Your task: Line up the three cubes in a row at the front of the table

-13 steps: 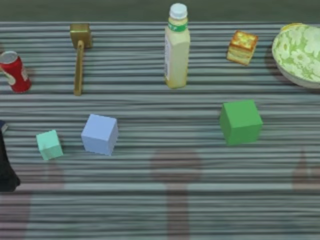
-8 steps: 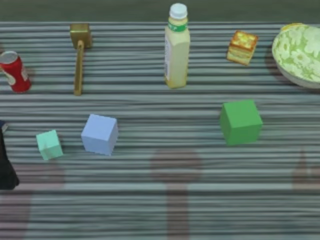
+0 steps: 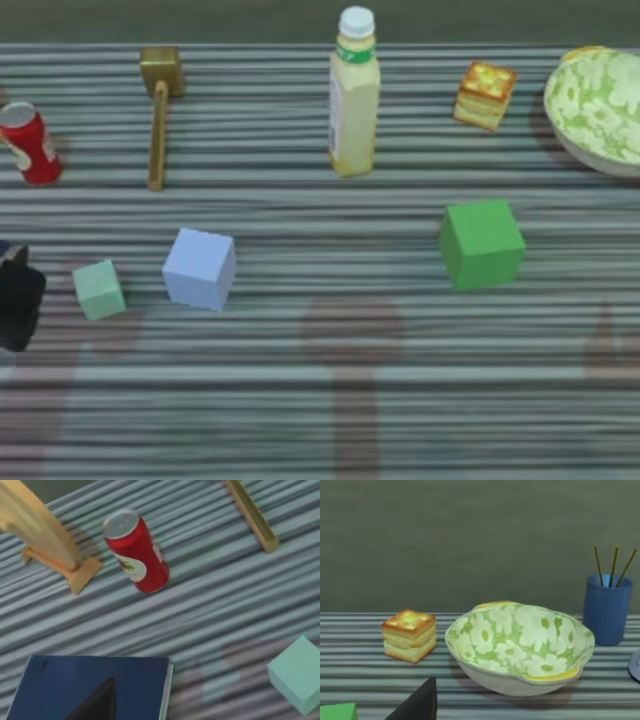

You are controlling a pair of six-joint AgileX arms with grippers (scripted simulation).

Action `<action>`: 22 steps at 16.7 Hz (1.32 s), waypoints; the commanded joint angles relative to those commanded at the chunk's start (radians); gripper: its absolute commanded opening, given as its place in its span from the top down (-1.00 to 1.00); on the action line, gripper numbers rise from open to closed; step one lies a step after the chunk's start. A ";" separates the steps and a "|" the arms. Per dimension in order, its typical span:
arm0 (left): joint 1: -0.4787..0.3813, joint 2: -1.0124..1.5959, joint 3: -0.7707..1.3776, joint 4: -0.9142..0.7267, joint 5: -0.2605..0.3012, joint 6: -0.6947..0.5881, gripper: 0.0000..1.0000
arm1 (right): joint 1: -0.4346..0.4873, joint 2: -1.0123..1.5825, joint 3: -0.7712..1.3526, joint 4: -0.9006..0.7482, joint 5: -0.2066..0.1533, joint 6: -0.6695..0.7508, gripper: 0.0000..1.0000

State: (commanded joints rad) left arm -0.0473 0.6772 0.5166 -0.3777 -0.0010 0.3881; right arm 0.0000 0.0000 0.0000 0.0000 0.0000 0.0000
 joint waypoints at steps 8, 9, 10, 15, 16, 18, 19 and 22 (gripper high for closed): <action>-0.054 0.793 0.531 -0.421 -0.001 0.421 -1.00 | 0.000 0.000 0.000 0.000 0.000 0.000 -1.00; -0.060 0.870 0.589 -0.464 -0.001 0.465 -1.00 | 0.000 0.000 0.000 0.000 0.000 0.000 -1.00; -0.066 0.942 0.643 -0.504 0.000 0.507 -1.00 | 0.000 0.000 0.000 0.000 0.000 0.000 -1.00; -0.085 1.208 0.846 -0.641 0.002 0.655 -1.00 | 0.000 0.000 0.000 0.000 0.000 0.000 -1.00; -0.087 1.233 0.868 -0.654 0.002 0.670 -1.00 | 0.000 0.000 0.000 0.000 0.000 0.000 -1.00; -0.089 1.254 0.888 -0.666 0.002 0.684 -1.00 | 0.000 0.000 0.000 0.000 0.000 0.000 -1.00; -0.089 1.254 0.888 -0.666 0.002 0.684 -1.00 | 0.000 0.000 0.000 0.000 0.000 0.000 -1.00; -0.083 1.251 0.885 -0.664 0.002 0.682 -1.00 | 0.000 0.000 0.000 0.000 0.000 0.000 -1.00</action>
State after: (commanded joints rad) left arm -0.1307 1.9284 1.4013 -1.0413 0.0007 1.0705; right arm 0.0000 0.0000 0.0000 0.0000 0.0000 0.0000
